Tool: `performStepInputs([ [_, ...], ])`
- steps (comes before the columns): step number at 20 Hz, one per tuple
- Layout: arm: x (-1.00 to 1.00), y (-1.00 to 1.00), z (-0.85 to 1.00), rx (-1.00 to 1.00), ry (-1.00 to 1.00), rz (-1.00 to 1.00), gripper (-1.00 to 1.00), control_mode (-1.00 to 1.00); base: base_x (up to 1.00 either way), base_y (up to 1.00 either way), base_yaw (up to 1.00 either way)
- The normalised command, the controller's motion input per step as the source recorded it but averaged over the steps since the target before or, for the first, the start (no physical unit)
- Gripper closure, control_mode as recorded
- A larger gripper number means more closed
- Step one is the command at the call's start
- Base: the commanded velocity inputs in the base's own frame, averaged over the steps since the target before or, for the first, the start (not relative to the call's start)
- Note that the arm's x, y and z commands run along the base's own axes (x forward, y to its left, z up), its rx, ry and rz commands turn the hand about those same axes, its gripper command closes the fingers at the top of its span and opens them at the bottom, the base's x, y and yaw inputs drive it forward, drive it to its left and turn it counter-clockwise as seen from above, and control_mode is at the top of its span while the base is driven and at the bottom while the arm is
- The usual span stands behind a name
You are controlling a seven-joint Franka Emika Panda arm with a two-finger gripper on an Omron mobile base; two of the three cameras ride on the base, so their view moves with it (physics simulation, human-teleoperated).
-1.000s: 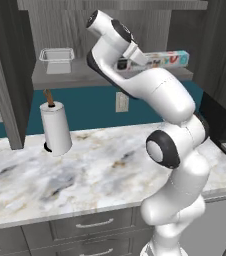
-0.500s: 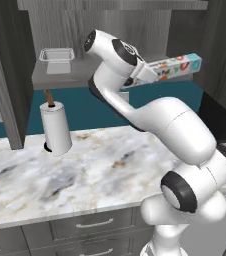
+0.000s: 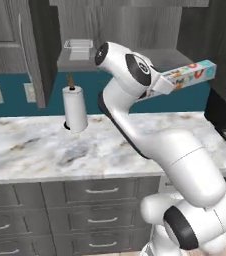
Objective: Retrieve the tupperware and aluminum foil from the cabinet and place them on the dining counter near the plate with squash and bell pepper to prepare for storing leftovers.
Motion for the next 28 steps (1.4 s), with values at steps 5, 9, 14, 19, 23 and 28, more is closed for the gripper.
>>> performStepInputs([
  [5,0.0,0.0,0.0,0.0,0.0,0.0,1.0,1.0,-0.8,0.39,0.82],
  [9,0.0,0.0,0.0,0.0,0.0,0.0,1.0,1.0,-0.33,0.25,1.0],
  [14,0.0,0.0,0.0,0.0,0.0,0.0,1.0,1.0,-0.1,0.05,1.0],
  [19,0.0,0.0,0.0,0.0,0.0,0.0,1.0,1.0,0.46,-0.04,0.9],
  [23,0.0,0.0,0.0,0.0,0.0,0.0,1.0,1.0,0.55,-0.07,0.86],
  [28,0.0,0.0,0.0,0.0,0.0,0.0,1.0,1.0,0.43,-0.02,0.9],
])
